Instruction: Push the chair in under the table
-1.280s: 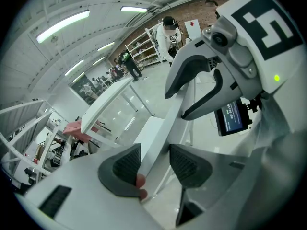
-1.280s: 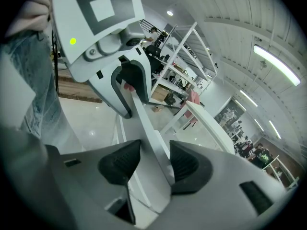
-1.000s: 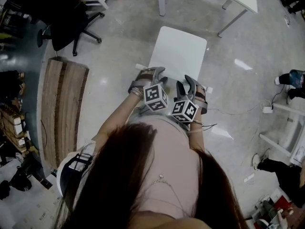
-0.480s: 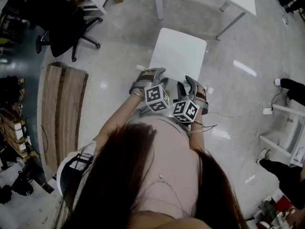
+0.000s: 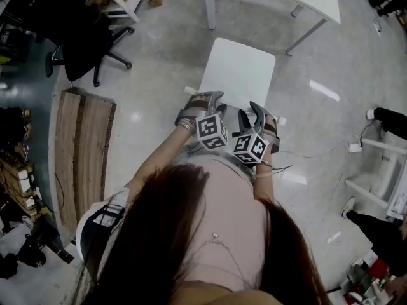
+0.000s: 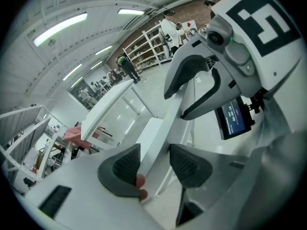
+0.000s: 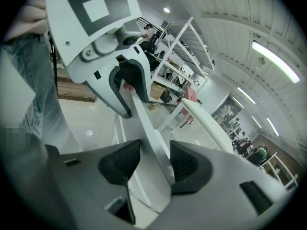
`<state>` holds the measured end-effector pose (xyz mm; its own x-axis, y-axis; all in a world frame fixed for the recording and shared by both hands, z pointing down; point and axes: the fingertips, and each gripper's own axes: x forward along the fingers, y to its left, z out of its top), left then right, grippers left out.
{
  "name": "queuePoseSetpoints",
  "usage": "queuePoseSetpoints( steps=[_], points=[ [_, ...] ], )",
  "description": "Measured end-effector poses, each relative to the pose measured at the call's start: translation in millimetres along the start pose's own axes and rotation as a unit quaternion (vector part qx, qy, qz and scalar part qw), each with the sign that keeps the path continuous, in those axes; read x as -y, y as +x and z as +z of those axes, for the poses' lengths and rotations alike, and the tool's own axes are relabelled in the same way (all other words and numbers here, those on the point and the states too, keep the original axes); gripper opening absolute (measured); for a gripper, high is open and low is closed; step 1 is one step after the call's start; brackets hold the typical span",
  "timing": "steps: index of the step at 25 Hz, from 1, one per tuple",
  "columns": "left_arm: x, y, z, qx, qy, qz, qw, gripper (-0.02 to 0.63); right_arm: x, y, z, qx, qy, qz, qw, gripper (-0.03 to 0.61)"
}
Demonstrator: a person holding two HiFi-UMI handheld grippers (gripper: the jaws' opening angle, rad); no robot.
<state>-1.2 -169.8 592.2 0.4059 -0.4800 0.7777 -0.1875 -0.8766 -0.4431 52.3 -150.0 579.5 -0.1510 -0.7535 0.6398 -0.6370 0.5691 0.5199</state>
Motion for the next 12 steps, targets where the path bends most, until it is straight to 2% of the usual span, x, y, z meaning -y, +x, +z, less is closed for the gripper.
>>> queuePoseSetpoints(
  steps=[12],
  points=[
    [-12.3,8.3,0.4,0.009,0.005,0.001,0.9999,0.193,7.4,11.3,2.7,-0.004,0.002,-0.006,1.000,0.202]
  ],
)
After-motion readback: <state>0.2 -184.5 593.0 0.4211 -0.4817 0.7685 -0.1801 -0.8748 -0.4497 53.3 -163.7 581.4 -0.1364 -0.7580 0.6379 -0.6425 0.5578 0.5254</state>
